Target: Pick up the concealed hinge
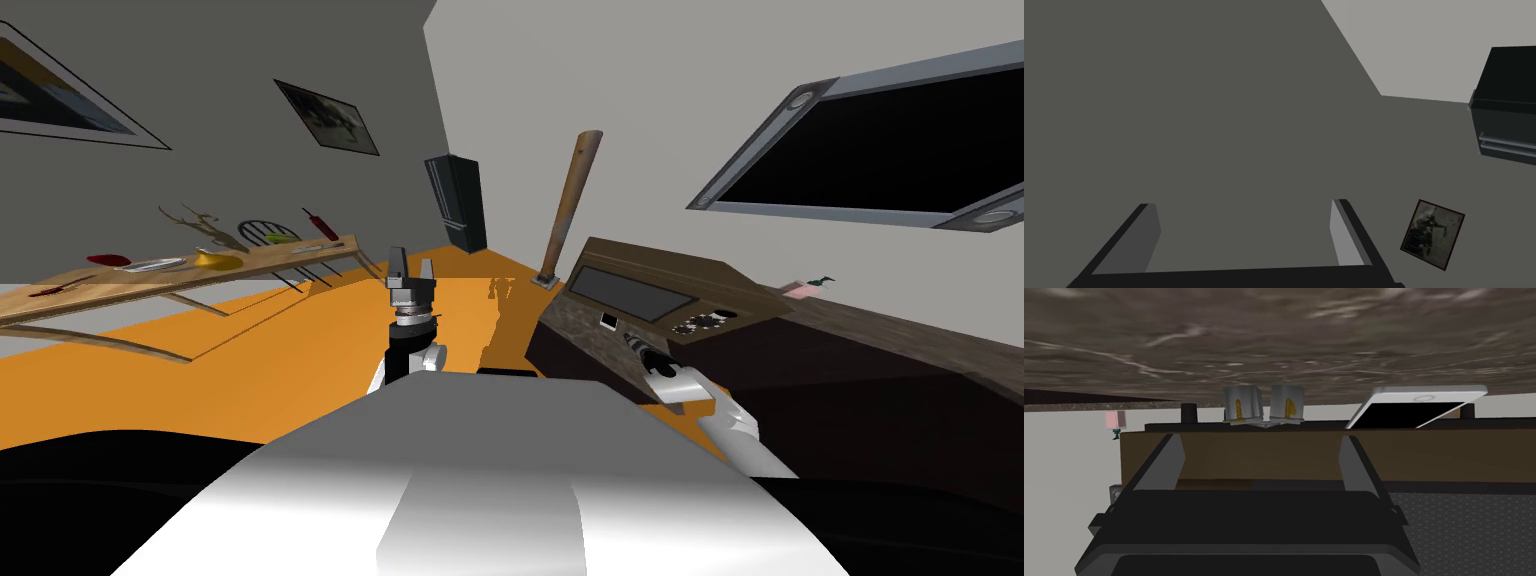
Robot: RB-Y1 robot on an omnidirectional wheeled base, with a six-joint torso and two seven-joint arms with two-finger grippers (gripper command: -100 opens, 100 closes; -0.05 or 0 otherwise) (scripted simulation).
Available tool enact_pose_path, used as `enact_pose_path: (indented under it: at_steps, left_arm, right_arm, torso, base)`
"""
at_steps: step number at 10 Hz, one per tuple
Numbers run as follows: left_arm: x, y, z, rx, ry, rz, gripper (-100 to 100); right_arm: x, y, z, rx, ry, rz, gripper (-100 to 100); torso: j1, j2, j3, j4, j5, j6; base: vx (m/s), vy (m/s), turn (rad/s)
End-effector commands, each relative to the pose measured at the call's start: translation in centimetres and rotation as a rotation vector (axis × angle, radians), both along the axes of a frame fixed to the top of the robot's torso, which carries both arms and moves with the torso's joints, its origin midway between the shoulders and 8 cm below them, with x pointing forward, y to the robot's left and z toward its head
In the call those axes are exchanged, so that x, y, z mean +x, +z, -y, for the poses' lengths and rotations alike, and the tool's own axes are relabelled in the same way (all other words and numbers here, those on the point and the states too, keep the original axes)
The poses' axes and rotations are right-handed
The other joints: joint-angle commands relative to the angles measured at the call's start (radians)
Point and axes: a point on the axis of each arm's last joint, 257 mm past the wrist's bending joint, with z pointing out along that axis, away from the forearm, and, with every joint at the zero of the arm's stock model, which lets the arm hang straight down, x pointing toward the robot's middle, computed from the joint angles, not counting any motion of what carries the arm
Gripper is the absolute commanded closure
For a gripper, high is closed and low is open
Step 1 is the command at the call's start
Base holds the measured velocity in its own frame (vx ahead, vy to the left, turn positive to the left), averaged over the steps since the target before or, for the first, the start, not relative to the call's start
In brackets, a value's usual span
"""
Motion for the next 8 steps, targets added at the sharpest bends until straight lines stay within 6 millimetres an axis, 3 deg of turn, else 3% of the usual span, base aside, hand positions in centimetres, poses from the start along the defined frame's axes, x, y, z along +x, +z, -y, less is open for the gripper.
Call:
enact_pose_path:
  at_steps: [1,6,7,8]
  left_arm:
    - [0.0,0.0,0.0,0.000,0.000,0.000,0]
    - [0.0,0.0,0.0,0.000,0.000,0.000,0]
    - [0.0,0.0,0.0,0.000,0.000,0.000,0]
    - [0.0,0.0,0.0,0.000,0.000,0.000,0]
  right_arm:
    - [-0.3,-0.4,0.7,-0.028,-0.013,-0.051,-100]
    - [-0.8,-0.7,2.0,-0.070,-0.031,-0.128,-100]
    - [-0.8,-0.7,2.0,-0.073,-0.032,-0.133,0]
    - [-1.0,-0.8,3.1,-0.072,-0.069,-0.133,-100]
  torso:
    - [0.000,0.000,0.000,0.000,0.000,0.000]
    - [-0.001,0.000,0.000,0.000,0.000,0.000]
    - [0.000,0.001,0.000,0.000,0.000,0.001]
    - [0.000,0.001,0.000,0.000,0.000,0.001]
  base:
    - [0.001,0.002,0.106]
    - [-0.002,-0.004,0.066]
    - [0.000,0.000,0.000]
    - [-0.059,-0.024,0.257]
